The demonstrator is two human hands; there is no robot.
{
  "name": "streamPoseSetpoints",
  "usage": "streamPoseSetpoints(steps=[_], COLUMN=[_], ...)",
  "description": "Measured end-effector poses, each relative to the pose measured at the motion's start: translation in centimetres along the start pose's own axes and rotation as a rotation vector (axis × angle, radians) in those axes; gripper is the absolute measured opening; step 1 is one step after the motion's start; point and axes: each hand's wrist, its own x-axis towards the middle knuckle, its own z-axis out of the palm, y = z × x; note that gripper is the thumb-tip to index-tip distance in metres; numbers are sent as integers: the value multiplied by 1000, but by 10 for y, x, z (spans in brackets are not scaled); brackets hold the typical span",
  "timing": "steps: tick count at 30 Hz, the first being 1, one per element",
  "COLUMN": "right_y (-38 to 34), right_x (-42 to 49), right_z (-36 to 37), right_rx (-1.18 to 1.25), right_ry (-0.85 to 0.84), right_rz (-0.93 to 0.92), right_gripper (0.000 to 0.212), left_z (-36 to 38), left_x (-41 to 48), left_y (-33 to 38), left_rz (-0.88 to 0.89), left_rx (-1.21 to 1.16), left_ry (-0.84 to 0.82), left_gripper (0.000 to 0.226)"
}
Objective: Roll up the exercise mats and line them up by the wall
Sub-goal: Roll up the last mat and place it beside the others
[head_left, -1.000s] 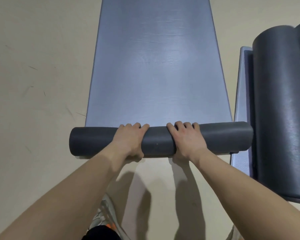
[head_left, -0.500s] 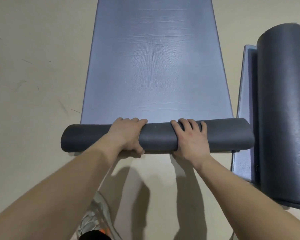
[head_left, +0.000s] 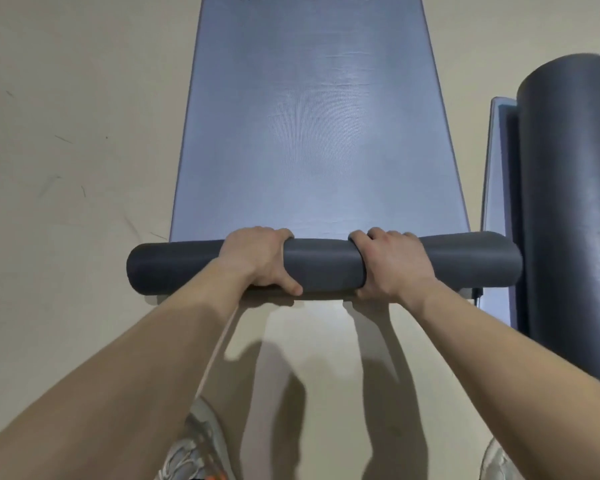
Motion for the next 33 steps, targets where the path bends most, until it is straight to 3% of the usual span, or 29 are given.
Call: streamPoseSetpoints(steps=[5,8,10,13,15,19,21,23,25,28,33], right_y=[-11,-13,-16,-31,-37,-23,-16,-15,-20,-16,-3], right_x=[-29,-27,-32,-58,-68,-30,-11,-10,-19,-12,-3], right_z=[-16,-28,-19,12,29,19,10,14,29,33,-10], right_rx=[104,190,209,39,-18,79,115,96,23,-7,108], right_ry=[-180,-367,-303,-18,40,-15,-72,-39,69,137,-181], right_rz=[-18,-23,-11,0,9,-2,-15,-7,-10,-12,-87], right_gripper=[68,71,91,129,141,136,142,145,131,113,105], left_z=[60,69,59,28,20,56,71,68,60,39,2], left_x=[-70,-71,-57,-27,-19,-48,-52,-38,-24,-11,-14], left_y=[21,11,3,-3,-3,-12,-21,-28,-32,-34,-26], left_rz=[28,87,112,144,141,71,75,113,160,176,118], left_rx=[186,148,65,-25,-30,101,162,169,162,145,0], left_ry=[356,278,168,-45,-87,200,243,324,379,278,-102], left_gripper=[109,104,107,117,119,132,141,129,115,115,112])
